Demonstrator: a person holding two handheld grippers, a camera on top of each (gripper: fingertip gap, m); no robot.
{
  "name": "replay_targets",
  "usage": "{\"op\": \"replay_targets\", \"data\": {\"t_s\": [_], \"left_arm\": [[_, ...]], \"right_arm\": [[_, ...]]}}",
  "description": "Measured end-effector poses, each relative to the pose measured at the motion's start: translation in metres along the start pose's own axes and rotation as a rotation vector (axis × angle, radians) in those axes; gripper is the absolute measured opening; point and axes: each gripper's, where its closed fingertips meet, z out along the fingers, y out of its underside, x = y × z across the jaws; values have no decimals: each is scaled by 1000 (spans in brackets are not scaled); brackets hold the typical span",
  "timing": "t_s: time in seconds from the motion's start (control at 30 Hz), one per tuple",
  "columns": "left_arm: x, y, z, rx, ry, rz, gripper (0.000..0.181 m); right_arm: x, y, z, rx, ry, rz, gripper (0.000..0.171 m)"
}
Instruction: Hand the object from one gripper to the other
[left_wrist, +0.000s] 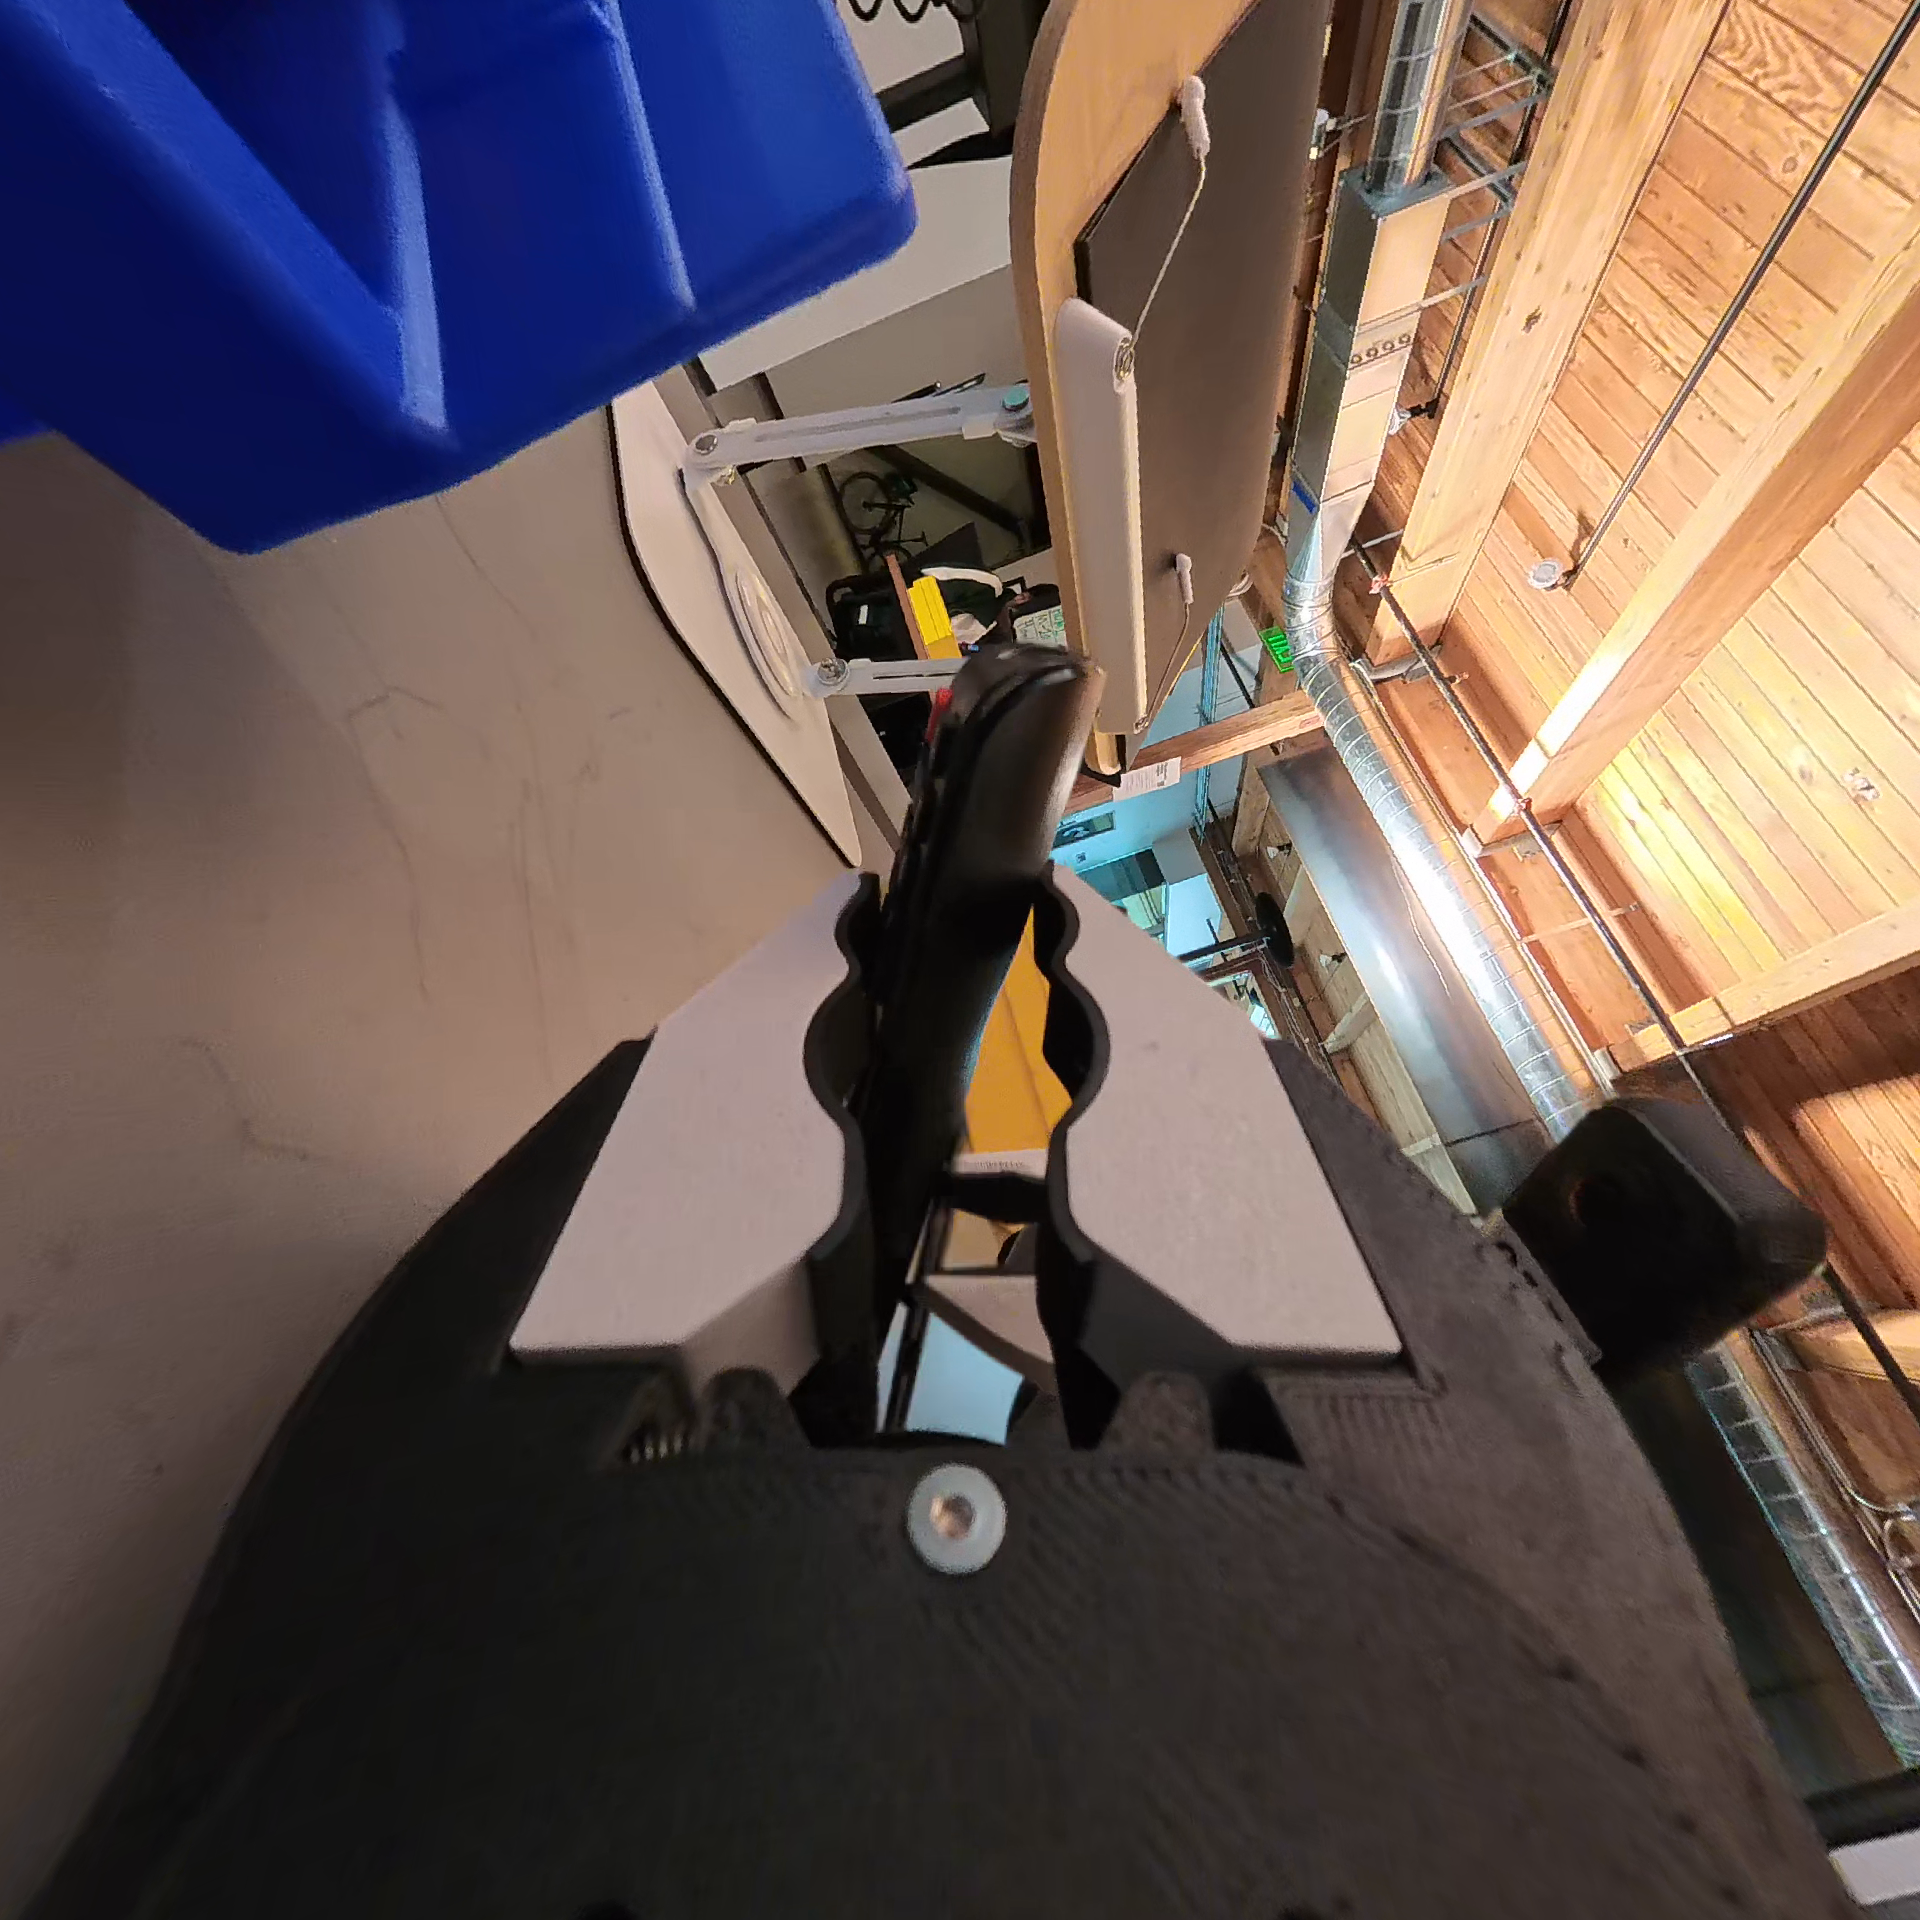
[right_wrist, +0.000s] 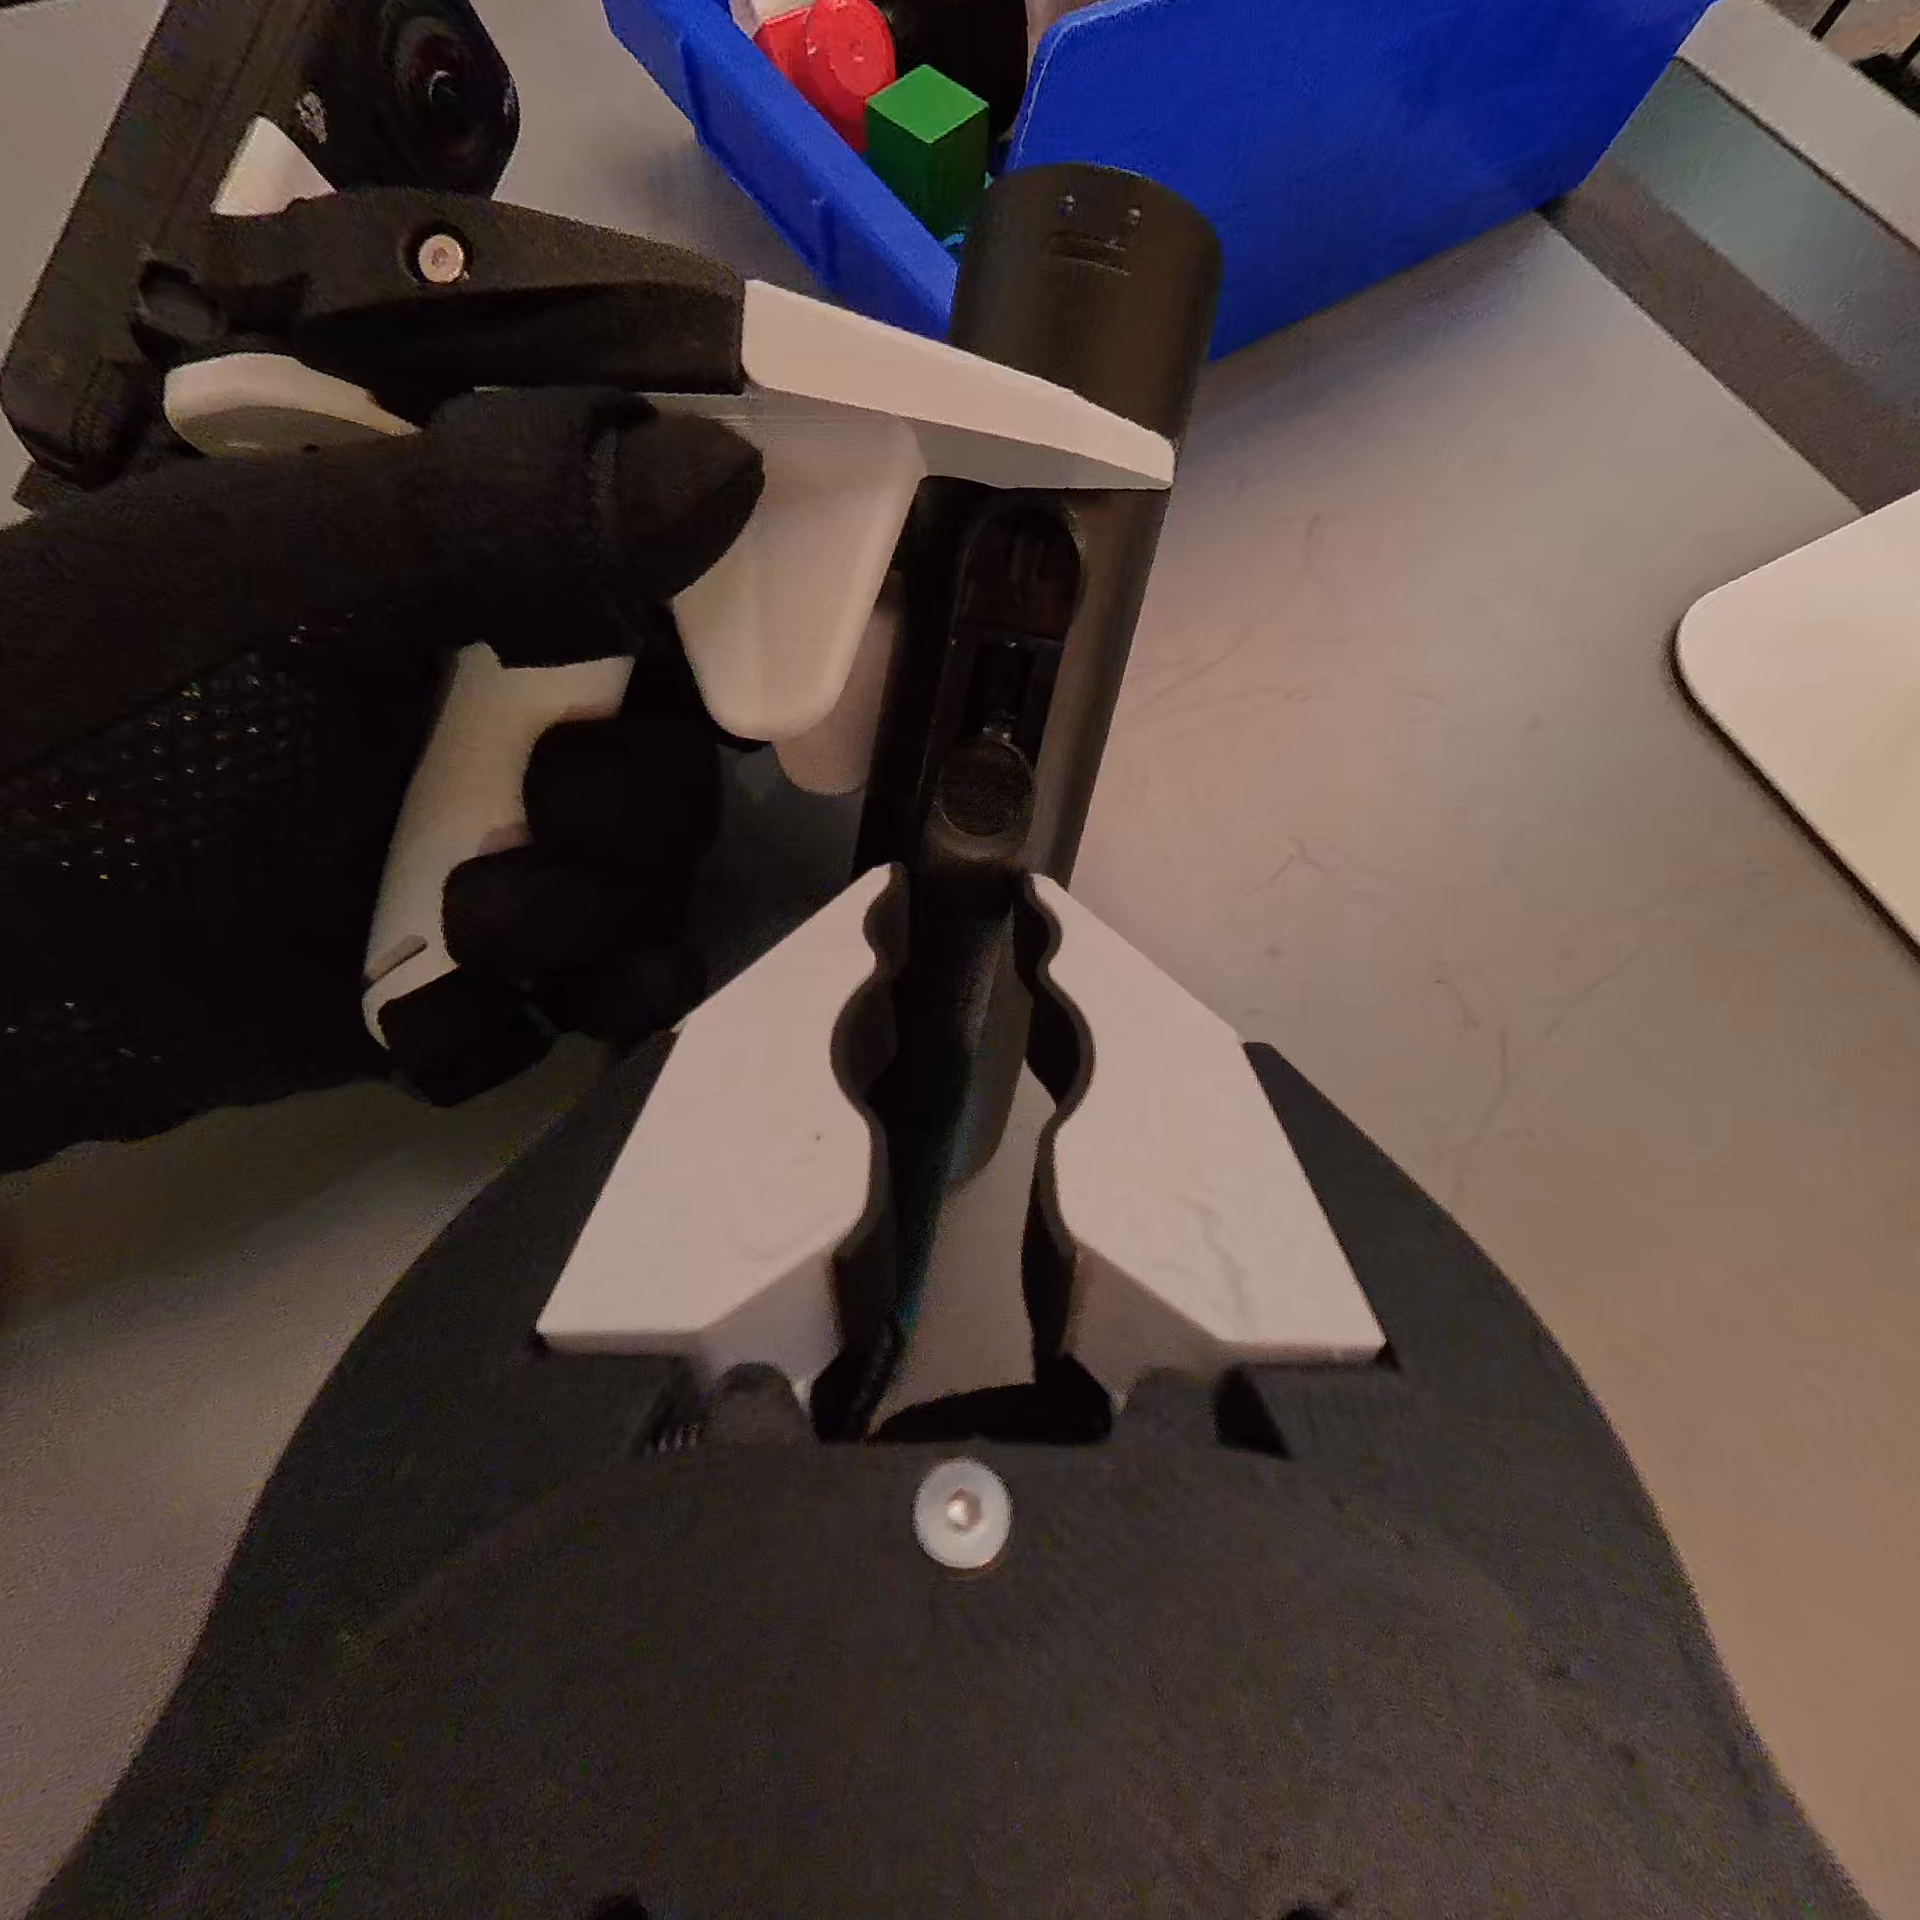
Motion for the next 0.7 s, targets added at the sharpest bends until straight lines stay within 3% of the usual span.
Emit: {"op": "replay_targets", "data": {"t_s": [0.23, 0.33, 0.43, 0.57, 0.7], "left_arm": [[1, -1, -1, 7, 8, -4, 27], [1, -1, -1, 12, 7, 3, 27], [1, -1, -1, 9, 7, 1, 27], [1, -1, -2, 15, 9, 1, 27], [1, 0, -1, 14, 6, 0, 28]], "right_arm": [[2, 2, -10, 19, 10, -41, 23], [-1, 18, -14, -44, -20, -21, 39], [-9, 40, -17, -102, -26, -8, 41], [-17, 69, -24, -166, 9, -53, 36], [-19, 74, -25, -169, 28, -71, 21]]}}
